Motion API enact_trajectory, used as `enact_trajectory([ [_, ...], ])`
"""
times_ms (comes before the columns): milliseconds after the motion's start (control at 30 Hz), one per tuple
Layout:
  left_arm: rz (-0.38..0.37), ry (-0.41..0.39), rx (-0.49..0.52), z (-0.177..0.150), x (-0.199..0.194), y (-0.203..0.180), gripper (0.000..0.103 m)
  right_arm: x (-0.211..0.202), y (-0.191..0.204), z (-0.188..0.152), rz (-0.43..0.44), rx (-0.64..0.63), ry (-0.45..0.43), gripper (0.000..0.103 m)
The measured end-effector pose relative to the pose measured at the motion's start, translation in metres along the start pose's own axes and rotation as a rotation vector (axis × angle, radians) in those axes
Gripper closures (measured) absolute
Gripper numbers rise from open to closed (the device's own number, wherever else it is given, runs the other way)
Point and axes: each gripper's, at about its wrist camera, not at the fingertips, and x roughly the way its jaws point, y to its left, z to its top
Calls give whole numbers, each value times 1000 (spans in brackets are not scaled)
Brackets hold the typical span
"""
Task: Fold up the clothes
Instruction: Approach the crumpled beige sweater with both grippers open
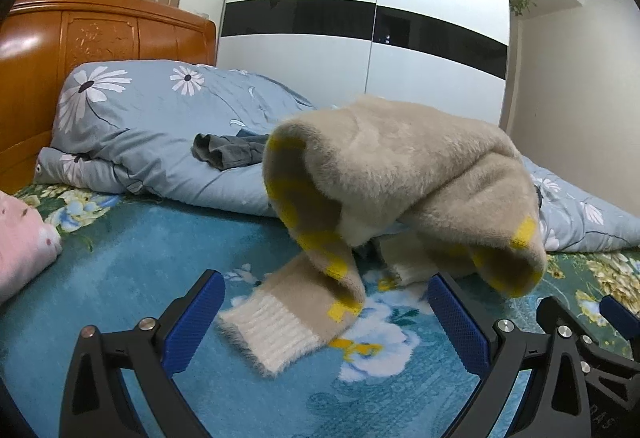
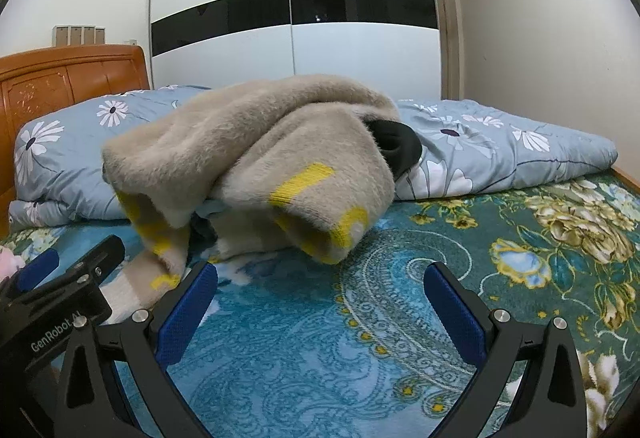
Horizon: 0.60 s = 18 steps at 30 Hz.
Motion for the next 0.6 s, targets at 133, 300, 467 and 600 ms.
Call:
enact_trajectory([
  [133,21,-12,29,3,1,-7,0,-2,1,0,4,-12,-10,0],
  [300,-14,-36,1,1,-5,7,0,-4,3,0,9,-26,-22,0],
  [467,-25,-52,-2,-3,-8,10,0,-5,4,-1,20,-32,-30,0],
  [600,-18,-75,3,-2,-9,8,0,-4,3,-1,37,-21,-29,0],
])
